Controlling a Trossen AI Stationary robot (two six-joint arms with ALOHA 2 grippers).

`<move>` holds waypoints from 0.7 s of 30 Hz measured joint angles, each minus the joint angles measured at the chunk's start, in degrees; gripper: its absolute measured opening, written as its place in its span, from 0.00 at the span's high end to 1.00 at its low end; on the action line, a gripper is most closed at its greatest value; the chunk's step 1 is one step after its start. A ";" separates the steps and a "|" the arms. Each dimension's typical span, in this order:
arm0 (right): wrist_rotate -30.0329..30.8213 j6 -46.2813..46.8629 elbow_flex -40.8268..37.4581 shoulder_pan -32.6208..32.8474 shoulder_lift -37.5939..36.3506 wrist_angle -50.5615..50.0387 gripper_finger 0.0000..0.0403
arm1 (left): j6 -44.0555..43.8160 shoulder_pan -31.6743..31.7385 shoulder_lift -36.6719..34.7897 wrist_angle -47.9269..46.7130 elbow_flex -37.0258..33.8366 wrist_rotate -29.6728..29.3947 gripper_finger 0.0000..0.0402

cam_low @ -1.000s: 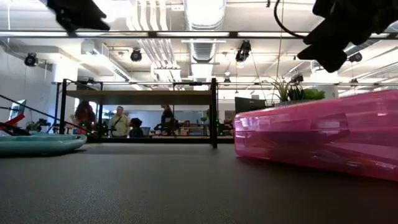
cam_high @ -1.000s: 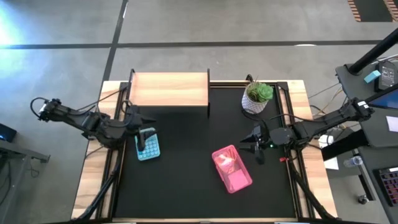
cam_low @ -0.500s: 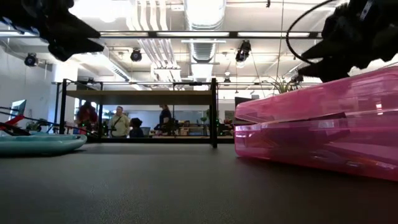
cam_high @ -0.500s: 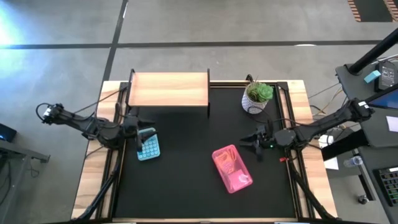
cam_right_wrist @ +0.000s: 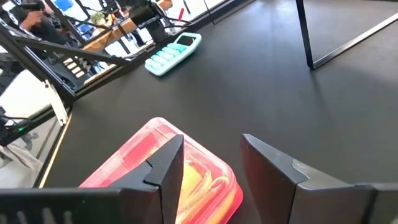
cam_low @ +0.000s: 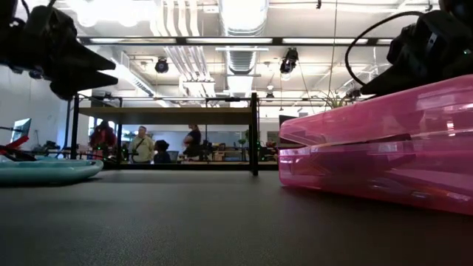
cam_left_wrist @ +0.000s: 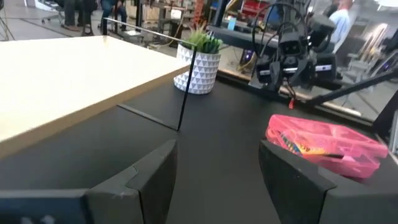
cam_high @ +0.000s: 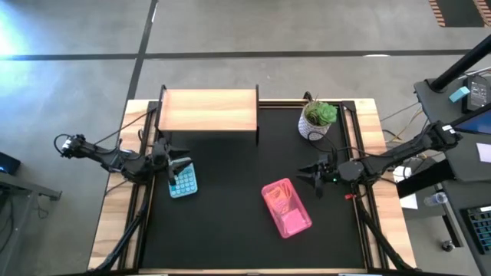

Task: Pack school essentials
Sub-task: Return to Home Position

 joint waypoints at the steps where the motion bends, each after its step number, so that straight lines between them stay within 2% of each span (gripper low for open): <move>1: -0.01 -0.02 -0.47 0.00 0.00 0.80 0.63 | -0.06 0.00 -0.82 0.68 -0.88 0.02 0.48; 10: 0.01 0.53 -4.92 0.00 0.00 8.09 0.69 | -0.83 0.00 -6.59 2.66 -4.82 -0.02 0.48; 21: 0.14 1.49 -5.36 0.00 0.00 7.09 0.68 | -0.56 -0.02 -5.71 2.34 -4.85 -1.05 0.48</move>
